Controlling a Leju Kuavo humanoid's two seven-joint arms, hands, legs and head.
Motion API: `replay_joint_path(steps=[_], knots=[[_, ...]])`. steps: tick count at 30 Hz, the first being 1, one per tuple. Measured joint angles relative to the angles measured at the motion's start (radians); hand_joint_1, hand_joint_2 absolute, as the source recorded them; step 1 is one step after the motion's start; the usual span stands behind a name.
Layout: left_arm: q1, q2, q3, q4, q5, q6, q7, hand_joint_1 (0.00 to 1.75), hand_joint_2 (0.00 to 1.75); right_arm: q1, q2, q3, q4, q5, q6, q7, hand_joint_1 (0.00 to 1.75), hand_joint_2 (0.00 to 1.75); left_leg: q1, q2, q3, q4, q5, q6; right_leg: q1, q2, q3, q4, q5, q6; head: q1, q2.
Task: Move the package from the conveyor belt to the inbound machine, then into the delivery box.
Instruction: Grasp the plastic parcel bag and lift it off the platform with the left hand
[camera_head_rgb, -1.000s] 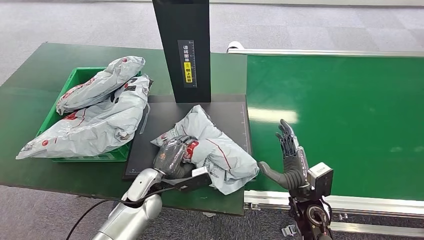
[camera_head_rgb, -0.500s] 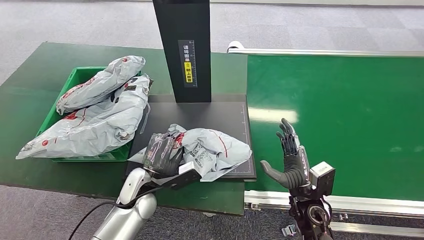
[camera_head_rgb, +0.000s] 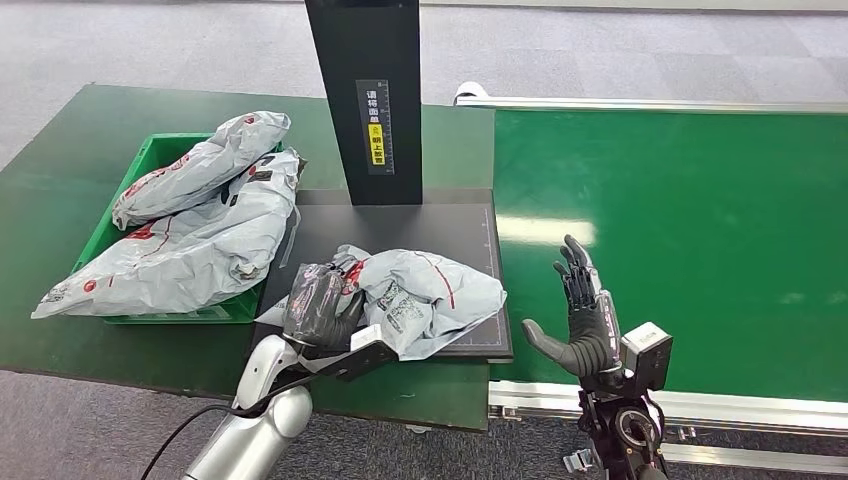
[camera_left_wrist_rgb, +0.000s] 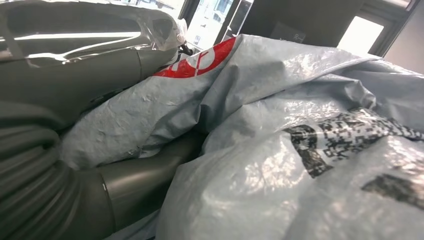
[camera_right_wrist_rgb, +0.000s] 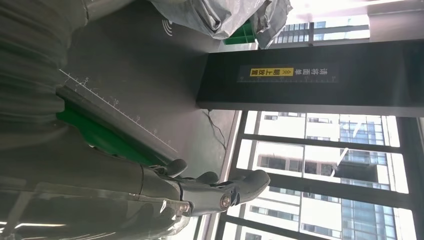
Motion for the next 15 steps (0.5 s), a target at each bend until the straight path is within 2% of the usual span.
replay_joint_path(steps=[6,8,12,15], knots=[[0.001,0.0,0.0,-0.002,0.003,0.001,-0.003,1.75,1.75,0.0,0.0,0.0,0.0,0.0,0.0,0.0,0.0,1.75,0.0,0.0,0.0,0.0,0.0,0.0,0.0,0.0,0.0,0.0,0.0,0.0,0.0,0.0],[0.004,0.0,0.0,-0.006,0.024,0.015,-0.03,1.75,1.75,0.0,0.0,0.0,0.0,-0.002,0.0,0.0,0.0,1.75,0.0,0.0,0.0,0.0,0.0,0.0,0.0,0.0,0.0,0.0,0.0,0.0,0.0,0.0],[0.029,0.001,0.0,-0.074,0.176,0.069,-0.195,1.75,1.75,-0.001,-0.002,0.0,0.0,-0.015,-0.002,0.0,0.0,1.75,0.0,0.0,-0.001,0.0,0.0,0.0,0.0,0.0,-0.001,0.0,0.0,0.0,0.0,0.0],[0.064,0.006,-0.005,-0.197,0.39,0.009,-0.317,1.75,1.75,-0.001,-0.006,0.0,0.0,-0.027,-0.008,-0.001,0.0,1.75,0.0,0.0,-0.001,0.0,0.0,0.0,0.0,0.0,-0.001,0.0,0.0,0.0,0.0,0.0]])
